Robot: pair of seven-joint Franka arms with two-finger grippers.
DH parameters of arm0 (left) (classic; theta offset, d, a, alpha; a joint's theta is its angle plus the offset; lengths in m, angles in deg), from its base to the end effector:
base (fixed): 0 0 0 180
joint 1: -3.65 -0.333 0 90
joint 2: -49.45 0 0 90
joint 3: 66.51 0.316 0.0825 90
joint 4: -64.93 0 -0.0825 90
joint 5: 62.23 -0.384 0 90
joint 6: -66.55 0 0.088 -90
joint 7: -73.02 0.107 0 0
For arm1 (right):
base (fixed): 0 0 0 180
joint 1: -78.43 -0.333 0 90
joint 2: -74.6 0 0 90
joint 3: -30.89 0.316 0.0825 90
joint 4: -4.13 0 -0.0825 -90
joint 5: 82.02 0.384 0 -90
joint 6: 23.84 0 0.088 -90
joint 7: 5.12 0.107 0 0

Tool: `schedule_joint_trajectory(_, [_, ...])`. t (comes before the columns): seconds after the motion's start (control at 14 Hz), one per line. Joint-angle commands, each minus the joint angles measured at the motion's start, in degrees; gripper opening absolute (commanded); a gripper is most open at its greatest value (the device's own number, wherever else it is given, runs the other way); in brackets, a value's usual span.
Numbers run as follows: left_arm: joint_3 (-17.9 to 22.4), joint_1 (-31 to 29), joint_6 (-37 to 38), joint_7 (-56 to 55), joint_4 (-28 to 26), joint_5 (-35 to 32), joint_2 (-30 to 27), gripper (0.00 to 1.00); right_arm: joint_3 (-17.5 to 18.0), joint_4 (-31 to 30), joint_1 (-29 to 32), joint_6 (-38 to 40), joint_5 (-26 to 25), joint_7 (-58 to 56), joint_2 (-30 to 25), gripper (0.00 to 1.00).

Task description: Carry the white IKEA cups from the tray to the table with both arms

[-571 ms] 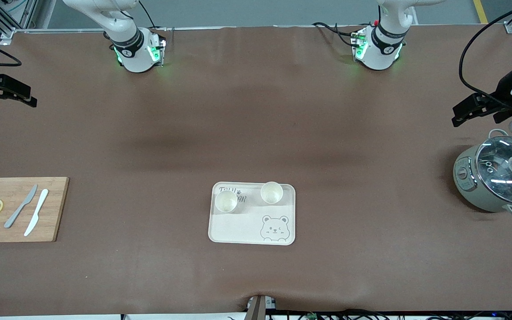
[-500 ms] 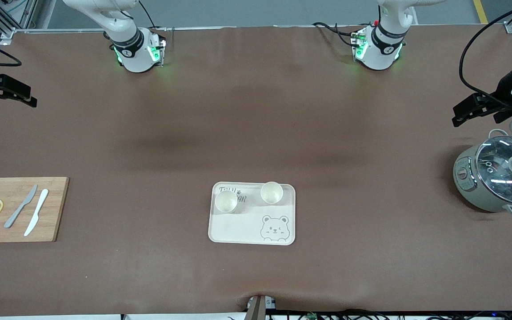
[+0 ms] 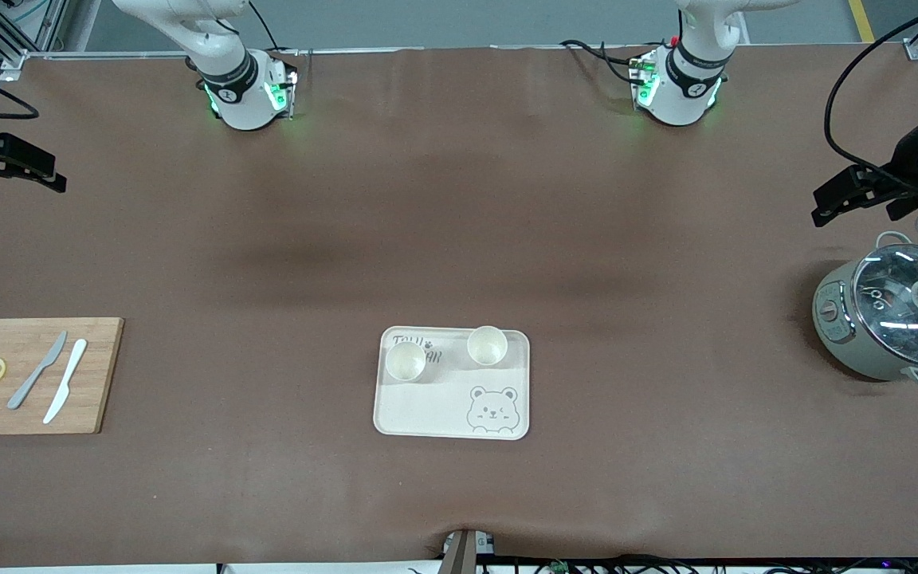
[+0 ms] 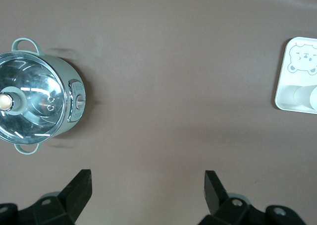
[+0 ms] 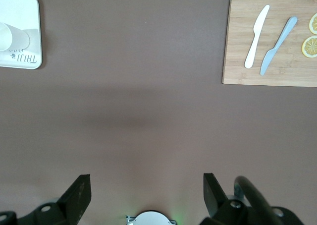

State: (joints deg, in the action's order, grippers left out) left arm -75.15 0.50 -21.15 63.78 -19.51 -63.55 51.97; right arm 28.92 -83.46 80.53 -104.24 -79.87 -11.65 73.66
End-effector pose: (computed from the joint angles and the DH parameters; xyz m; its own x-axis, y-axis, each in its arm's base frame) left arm 0.5625 -0.0494 0.6422 0.9977 0.0665 0.0159 0.0668 -0.9977 -0.0140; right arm 0.5306 -0.0334 0.6392 0.9934 0.0495 -0.1037 0.0445 -0.9977 -0.0501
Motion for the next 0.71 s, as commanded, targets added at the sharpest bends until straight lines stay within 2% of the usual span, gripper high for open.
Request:
schedule_joint_trajectory(0.0, [-1.11,0.77,0.34,-0.77,-0.20,-1.23,-0.24,1.00,0.57,-0.57,0.88,0.16,0.05,0.03,-0.73,1.00])
schedule_joint_trajectory(0.29, [-1.73,1.30,0.43,-0.17,-0.28,-1.23,0.99,1.00,0.57,-0.57,0.88,0.16,-0.03,0.03,-0.73,1.00])
schedule_joint_trajectory(0.64, [-6.99,1.65,-1.24,-2.70,-0.81,-1.23,5.03,1.00,0.57,-0.57,0.88,0.16,0.06,0.03,-0.73,1.00])
